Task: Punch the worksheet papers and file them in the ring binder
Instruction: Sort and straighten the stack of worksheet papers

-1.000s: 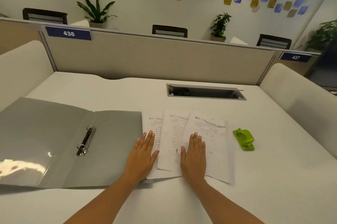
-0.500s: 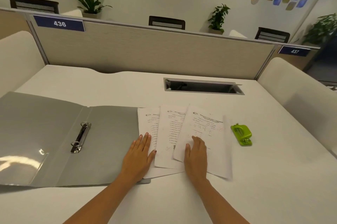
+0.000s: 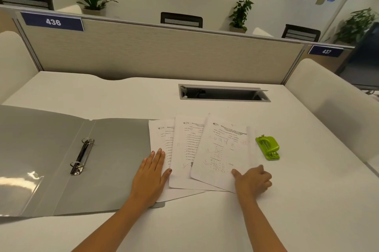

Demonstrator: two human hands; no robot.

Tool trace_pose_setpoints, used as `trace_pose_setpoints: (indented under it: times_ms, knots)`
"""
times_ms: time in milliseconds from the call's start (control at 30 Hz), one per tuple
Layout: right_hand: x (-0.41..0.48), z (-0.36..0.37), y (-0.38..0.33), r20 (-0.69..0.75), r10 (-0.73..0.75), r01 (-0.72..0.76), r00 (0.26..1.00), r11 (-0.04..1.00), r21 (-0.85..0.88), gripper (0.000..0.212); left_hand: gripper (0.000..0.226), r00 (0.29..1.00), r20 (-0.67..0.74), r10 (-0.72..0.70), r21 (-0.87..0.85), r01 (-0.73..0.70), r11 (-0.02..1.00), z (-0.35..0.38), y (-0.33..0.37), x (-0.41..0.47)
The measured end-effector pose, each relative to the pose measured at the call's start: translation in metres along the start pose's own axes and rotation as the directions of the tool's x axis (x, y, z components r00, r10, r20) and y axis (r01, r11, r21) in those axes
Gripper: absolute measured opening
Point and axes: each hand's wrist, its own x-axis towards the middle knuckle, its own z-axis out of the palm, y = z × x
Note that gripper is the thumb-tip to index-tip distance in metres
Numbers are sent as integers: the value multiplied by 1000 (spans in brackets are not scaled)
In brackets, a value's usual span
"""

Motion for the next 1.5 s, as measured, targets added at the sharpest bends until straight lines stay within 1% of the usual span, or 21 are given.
trace_pose_setpoints:
  times_ms: [67, 133, 200, 267, 367, 433, 500, 633, 700, 767, 867, 900, 1000, 1033, 1100, 1133, 1233, 1267, 1333, 1400, 1500]
  knots:
    - [3, -3, 1, 19, 9, -9, 1000, 999, 35, 81, 96, 1000, 14, -3, -8, 3, 1000, -3, 1, -1]
    - [5, -7, 2, 32, 34, -39, 999, 989, 141, 73, 101, 999, 44, -15, -18, 16, 1000, -5, 3, 0]
    - [8, -12, 4, 27, 40, -46, 999, 962, 270, 57, 83, 995, 86, -59, -84, 66, 994, -9, 5, 5]
    - [10, -19, 5, 3, 21, -21, 1000, 943, 333, 37, 62, 982, 160, -104, -182, 133, 974, -17, 8, 14]
    - [11, -29, 4, -25, -6, 17, 1000, 897, 442, 20, 53, 961, 242, -136, -404, 227, 886, -34, 13, 26]
    - [12, -34, 3, -16, -6, 14, 1000, 855, 518, 19, 50, 955, 257, -149, -534, 269, 802, -44, 17, 31]
    - [14, -36, 1, 10, -13, 5, 1000, 828, 560, 20, 50, 952, 246, -184, -599, 299, 743, -52, 23, 32]
    - [16, -37, -4, 97, -10, -52, 995, 788, 614, 26, 52, 943, 227, -243, -555, 330, 764, -57, 28, 37]
    - [14, -36, -7, 155, -25, -81, 988, 762, 643, 31, 55, 935, 234, -265, -591, 353, 726, -58, 31, 39]
    - [10, -34, -10, 203, -45, -105, 978, 735, 670, 29, 55, 925, 238, -296, -620, 379, 687, -60, 35, 43]
    - [5, -32, -15, 238, -61, -131, 969, 691, 711, 19, 55, 921, 184, -344, -518, 388, 762, -60, 38, 49]
    - [3, -32, -17, 240, -69, -129, 968, 683, 719, 16, 54, 919, 170, -356, -530, 390, 753, -60, 38, 51]
    - [3, -35, -21, 267, -107, -136, 958, 651, 747, 14, 51, 921, 159, -356, -678, 364, 639, -64, 42, 52]
    - [3, -36, -22, 285, -130, -138, 950, 643, 753, 16, 50, 914, 169, -370, -737, 366, 568, -67, 43, 52]
    - [2, -38, -26, 308, -185, -122, 933, 643, 756, 17, 55, 884, 238, -403, -852, 389, 350, -77, 46, 55]
    - [1, -39, -28, 312, -209, -107, 927, 649, 753, 17, 58, 872, 266, -410, -878, 395, 271, -83, 46, 56]
    - [-6, -38, -37, 327, -274, -62, 904, 675, 735, 22, 64, 884, 285, -371, -894, 385, 231, -97, 43, 58]
    - [-8, -37, -40, 338, -301, -46, 892, 682, 730, 24, 62, 892, 300, -339, -903, 379, 200, -101, 41, 58]
    - [-14, -35, -46, 356, -355, -12, 864, 693, 721, 22, 47, 901, 323, -289, -919, 372, 132, -106, 37, 58]
    - [-17, -32, -51, 359, -401, 32, 843, 704, 710, 18, 31, 907, 308, -288, -924, 358, 139, -105, 33, 56]
    - [-13, -28, -59, 296, -407, 112, 864, 729, 675, 12, 26, 908, 265, -323, -924, 335, 185, -97, 25, 53]
